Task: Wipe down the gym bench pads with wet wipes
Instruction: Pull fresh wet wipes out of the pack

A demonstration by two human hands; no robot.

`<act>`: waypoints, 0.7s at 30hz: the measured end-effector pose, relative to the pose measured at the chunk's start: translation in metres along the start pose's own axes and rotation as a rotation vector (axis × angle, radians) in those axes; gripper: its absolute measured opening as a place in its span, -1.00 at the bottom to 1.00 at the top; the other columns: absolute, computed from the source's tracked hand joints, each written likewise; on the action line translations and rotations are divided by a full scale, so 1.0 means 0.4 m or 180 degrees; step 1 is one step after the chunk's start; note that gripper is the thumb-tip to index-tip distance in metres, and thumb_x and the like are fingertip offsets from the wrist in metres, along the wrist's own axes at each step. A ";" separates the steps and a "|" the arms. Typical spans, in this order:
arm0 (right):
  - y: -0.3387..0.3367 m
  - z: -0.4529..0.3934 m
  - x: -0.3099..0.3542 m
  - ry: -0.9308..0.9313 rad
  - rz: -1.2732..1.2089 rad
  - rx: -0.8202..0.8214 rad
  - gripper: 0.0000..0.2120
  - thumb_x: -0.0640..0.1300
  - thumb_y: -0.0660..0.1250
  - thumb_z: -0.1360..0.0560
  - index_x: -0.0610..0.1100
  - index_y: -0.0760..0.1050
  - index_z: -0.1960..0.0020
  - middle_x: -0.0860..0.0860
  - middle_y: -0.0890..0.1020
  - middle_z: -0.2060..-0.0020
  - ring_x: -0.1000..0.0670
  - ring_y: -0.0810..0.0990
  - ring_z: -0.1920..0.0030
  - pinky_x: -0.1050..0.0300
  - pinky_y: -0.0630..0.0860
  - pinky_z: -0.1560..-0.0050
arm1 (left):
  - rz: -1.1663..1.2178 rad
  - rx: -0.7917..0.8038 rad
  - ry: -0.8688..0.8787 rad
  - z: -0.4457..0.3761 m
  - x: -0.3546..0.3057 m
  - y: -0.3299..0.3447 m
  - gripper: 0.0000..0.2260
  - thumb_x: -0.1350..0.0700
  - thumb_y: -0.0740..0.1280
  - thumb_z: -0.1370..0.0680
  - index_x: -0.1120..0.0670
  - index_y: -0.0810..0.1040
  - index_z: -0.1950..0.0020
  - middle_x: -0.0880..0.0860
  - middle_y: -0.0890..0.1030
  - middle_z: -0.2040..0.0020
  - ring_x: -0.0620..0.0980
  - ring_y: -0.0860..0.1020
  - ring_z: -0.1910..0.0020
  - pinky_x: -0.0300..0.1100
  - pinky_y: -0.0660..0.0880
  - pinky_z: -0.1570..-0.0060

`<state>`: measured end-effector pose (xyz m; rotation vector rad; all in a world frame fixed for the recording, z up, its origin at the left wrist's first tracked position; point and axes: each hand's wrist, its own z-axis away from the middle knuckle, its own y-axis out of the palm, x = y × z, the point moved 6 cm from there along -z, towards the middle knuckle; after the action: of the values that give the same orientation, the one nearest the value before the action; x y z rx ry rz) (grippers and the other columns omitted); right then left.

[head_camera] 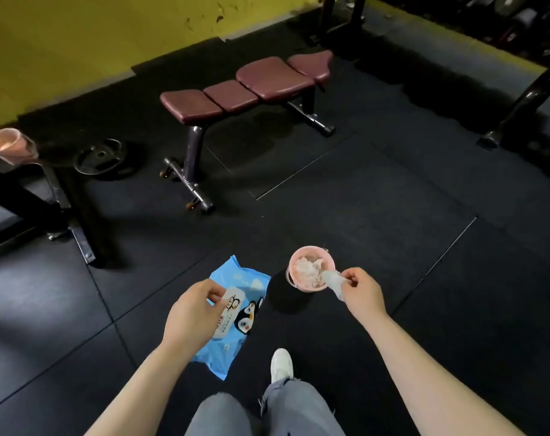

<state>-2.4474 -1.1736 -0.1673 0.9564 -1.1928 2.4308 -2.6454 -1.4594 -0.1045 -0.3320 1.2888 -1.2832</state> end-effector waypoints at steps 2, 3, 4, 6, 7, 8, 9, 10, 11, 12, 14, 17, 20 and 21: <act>-0.008 -0.082 0.026 0.0022 0.0015 0.0040 -0.73 -0.21 0.26 -0.55 -0.03 0.49 -0.23 0.13 0.54 -0.02 -0.01 0.57 -0.07 0.21 0.47 0.07 | 0.0026 0.0057 -0.0020 -0.076 -0.038 -0.001 -0.89 0.03 0.39 -0.52 -0.17 0.50 0.14 -0.21 0.58 0.14 -0.20 0.57 0.18 -0.27 0.40 0.36; -0.015 -0.114 0.035 0.0108 0.0006 0.0018 -0.67 -0.19 0.25 -0.57 -0.04 0.45 -0.33 0.10 0.51 -0.08 -0.03 0.55 -0.16 0.19 0.45 -0.03 | 0.0032 0.0081 -0.0019 -0.111 -0.056 -0.002 -0.88 0.04 0.38 -0.52 -0.17 0.50 0.14 -0.21 0.58 0.14 -0.20 0.57 0.18 -0.26 0.40 0.36; -0.022 -0.140 0.043 0.0195 -0.0052 -0.0014 -0.64 -0.18 0.25 -0.58 -0.04 0.43 -0.36 0.09 0.52 -0.14 -0.04 0.53 -0.21 0.17 0.43 -0.08 | 0.0039 0.0104 -0.0004 -0.144 -0.075 -0.004 -0.88 0.04 0.38 -0.52 -0.17 0.50 0.15 -0.21 0.58 0.14 -0.20 0.57 0.19 -0.26 0.40 0.36; -0.027 -0.175 0.058 0.0235 -0.0252 0.0016 -0.71 -0.18 0.25 -0.57 0.03 0.48 -0.25 0.17 0.56 -0.10 0.01 0.53 -0.19 0.25 0.42 -0.01 | 0.0026 0.0160 0.0063 -0.205 -0.116 -0.008 -0.88 0.04 0.39 -0.52 -0.16 0.50 0.16 -0.22 0.59 0.16 -0.21 0.57 0.20 -0.26 0.40 0.37; -0.027 -0.183 0.067 0.0231 -0.0303 0.0073 -0.76 -0.19 0.24 -0.56 0.10 0.49 -0.13 0.24 0.56 -0.02 0.05 0.55 -0.14 0.31 0.41 0.07 | -0.0001 0.0208 0.0107 -0.235 -0.138 -0.009 -0.88 0.04 0.39 -0.52 -0.16 0.50 0.16 -0.22 0.59 0.17 -0.21 0.57 0.21 -0.27 0.40 0.37; -0.027 -0.187 0.075 0.0223 -0.0327 0.0109 -0.76 -0.20 0.24 -0.55 0.16 0.47 -0.02 0.27 0.57 0.05 0.09 0.56 -0.10 0.36 0.39 0.13 | -0.0027 0.0266 0.0166 -0.264 -0.161 -0.009 -0.88 0.03 0.39 -0.52 -0.16 0.50 0.17 -0.22 0.59 0.17 -0.21 0.57 0.21 -0.27 0.40 0.37; -0.026 -0.187 0.077 0.0222 -0.0350 0.0134 -0.72 -0.22 0.23 -0.54 0.18 0.46 0.05 0.25 0.59 0.08 0.12 0.58 -0.06 0.37 0.38 0.16 | -0.0052 0.0327 0.0240 -0.290 -0.184 -0.009 -0.89 0.03 0.39 -0.51 -0.15 0.51 0.17 -0.21 0.60 0.18 -0.20 0.57 0.21 -0.27 0.40 0.36; -0.023 -0.185 0.075 0.0231 -0.0372 0.0142 -0.69 -0.24 0.22 -0.53 0.20 0.47 0.08 0.21 0.62 0.09 0.13 0.59 -0.03 0.35 0.41 0.15 | -0.0068 0.0386 0.0322 -0.314 -0.207 -0.008 -0.89 0.03 0.40 -0.51 -0.15 0.52 0.18 -0.20 0.60 0.18 -0.20 0.57 0.21 -0.27 0.40 0.35; -0.020 -0.178 0.074 0.0241 -0.0389 0.0134 -0.68 -0.26 0.22 -0.52 0.19 0.48 0.08 0.17 0.65 0.09 0.13 0.60 0.00 0.29 0.46 0.12 | -0.0077 0.0446 0.0407 -0.335 -0.230 -0.007 -0.89 0.03 0.40 -0.51 -0.14 0.52 0.18 -0.19 0.61 0.18 -0.19 0.57 0.21 -0.28 0.40 0.35; -0.016 -0.171 0.073 0.0257 -0.0437 0.0116 -0.69 -0.26 0.23 -0.51 0.18 0.49 0.07 0.13 0.66 0.08 0.11 0.62 0.02 0.22 0.51 0.07 | -0.0085 0.0514 0.0499 -0.354 -0.254 -0.005 -0.90 0.03 0.40 -0.50 -0.14 0.53 0.17 -0.18 0.61 0.18 -0.18 0.57 0.20 -0.29 0.40 0.35; -0.009 -0.156 0.077 0.0320 -0.0721 0.0035 -0.71 -0.28 0.24 -0.48 0.11 0.53 0.05 0.06 0.68 0.09 0.08 0.65 0.10 0.09 0.58 0.02 | -0.0143 0.0670 0.0717 -0.389 -0.306 0.002 -0.91 0.02 0.40 -0.50 -0.14 0.53 0.16 -0.16 0.61 0.17 -0.17 0.58 0.20 -0.30 0.42 0.36; 0.005 -0.127 0.096 0.0481 -0.1195 -0.0124 -0.73 -0.33 0.23 -0.43 -0.01 0.56 0.06 -0.06 0.70 0.16 0.05 0.62 0.25 0.06 0.57 0.11 | -0.0375 0.0883 0.1201 -0.417 -0.389 0.016 -0.92 0.00 0.39 -0.50 -0.14 0.53 0.17 -0.16 0.60 0.17 -0.19 0.56 0.21 -0.30 0.43 0.31; 0.019 -0.097 0.115 0.0746 -0.1684 -0.0056 -0.74 -0.38 0.19 -0.43 -0.13 0.56 0.04 -0.17 0.67 0.20 -0.01 0.56 0.28 0.10 0.52 0.19 | -0.0473 0.1120 0.1628 -0.418 -0.476 0.036 -0.92 -0.02 0.40 -0.50 -0.13 0.54 0.18 -0.16 0.59 0.16 -0.20 0.55 0.21 -0.31 0.43 0.26; 0.020 -0.086 0.120 0.0835 -0.1804 -0.0005 -0.74 -0.38 0.19 -0.44 -0.15 0.57 0.02 -0.17 0.67 0.20 0.00 0.57 0.27 0.15 0.53 0.20 | -0.0423 0.1197 0.1713 -0.415 -0.504 0.044 -0.92 -0.01 0.41 -0.49 -0.13 0.54 0.18 -0.17 0.60 0.17 -0.21 0.55 0.21 -0.33 0.41 0.28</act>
<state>-2.5024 -1.1541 -0.1553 0.8051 -0.7108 2.0170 -2.7271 -1.2131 -0.0715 0.2160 1.4414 -1.7685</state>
